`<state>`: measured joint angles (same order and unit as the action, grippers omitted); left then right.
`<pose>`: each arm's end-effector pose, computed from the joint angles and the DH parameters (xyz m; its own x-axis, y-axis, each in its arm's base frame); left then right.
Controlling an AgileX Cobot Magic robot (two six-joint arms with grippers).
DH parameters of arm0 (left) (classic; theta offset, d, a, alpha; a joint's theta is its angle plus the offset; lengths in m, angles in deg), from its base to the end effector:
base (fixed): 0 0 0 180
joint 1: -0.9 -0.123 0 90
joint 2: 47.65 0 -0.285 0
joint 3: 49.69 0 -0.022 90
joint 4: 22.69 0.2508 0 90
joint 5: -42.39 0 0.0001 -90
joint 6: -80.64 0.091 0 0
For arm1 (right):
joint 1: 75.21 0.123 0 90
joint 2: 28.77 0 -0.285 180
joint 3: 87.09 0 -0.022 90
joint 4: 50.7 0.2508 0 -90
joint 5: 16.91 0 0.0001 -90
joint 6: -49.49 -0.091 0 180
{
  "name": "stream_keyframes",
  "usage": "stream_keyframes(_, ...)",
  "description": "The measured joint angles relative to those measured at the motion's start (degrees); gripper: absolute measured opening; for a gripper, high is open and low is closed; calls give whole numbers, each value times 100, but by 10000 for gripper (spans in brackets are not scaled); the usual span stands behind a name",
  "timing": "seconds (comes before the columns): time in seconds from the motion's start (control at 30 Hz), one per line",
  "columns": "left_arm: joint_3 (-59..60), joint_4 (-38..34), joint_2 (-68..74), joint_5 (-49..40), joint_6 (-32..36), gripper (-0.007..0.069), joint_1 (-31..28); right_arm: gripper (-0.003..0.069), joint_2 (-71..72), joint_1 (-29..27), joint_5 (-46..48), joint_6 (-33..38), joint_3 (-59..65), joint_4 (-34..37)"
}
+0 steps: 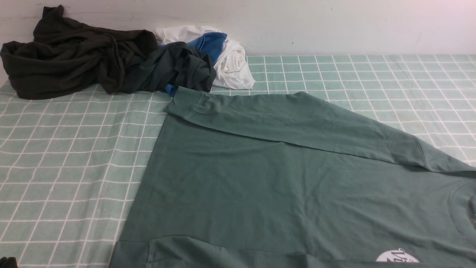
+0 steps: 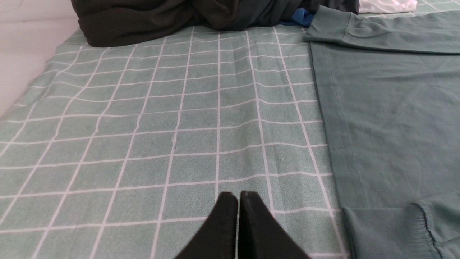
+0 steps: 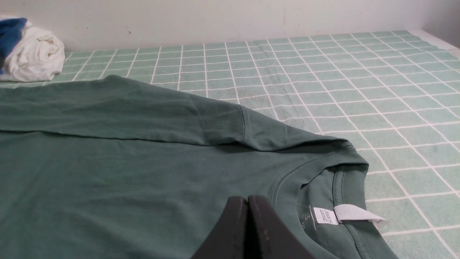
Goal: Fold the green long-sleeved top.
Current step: Use the left arm to clamp the cuff closest to it
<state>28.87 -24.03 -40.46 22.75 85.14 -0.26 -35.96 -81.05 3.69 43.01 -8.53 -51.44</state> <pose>0.0534 0.0004 0.1750 -0.2655 0.0511 -0.9627 0.0023 0.9986 0.0524 0.0527 -0.0058 0.1735 -0.2679 0.1288 -0.9548 0.1338 0.9864 0.0955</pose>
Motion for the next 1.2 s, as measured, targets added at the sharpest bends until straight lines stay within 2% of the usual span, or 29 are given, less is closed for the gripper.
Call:
stream_keyframes(0.43,0,0,0,0,0,-3,0,-14,0,0,22,0,-2,302)
stream_keyframes(1.0,0,6,0,25,12,-3,0,-14,0,0,24,0,-6,345)
stream_keyframes(1.1,23,-382,0,179,-146,-3,0,-14,0,0,24,0,-6,345)
stream_keyframes(1.2,35,-1155,0,412,-607,-3,0,-14,0,0,24,0,-6,376)
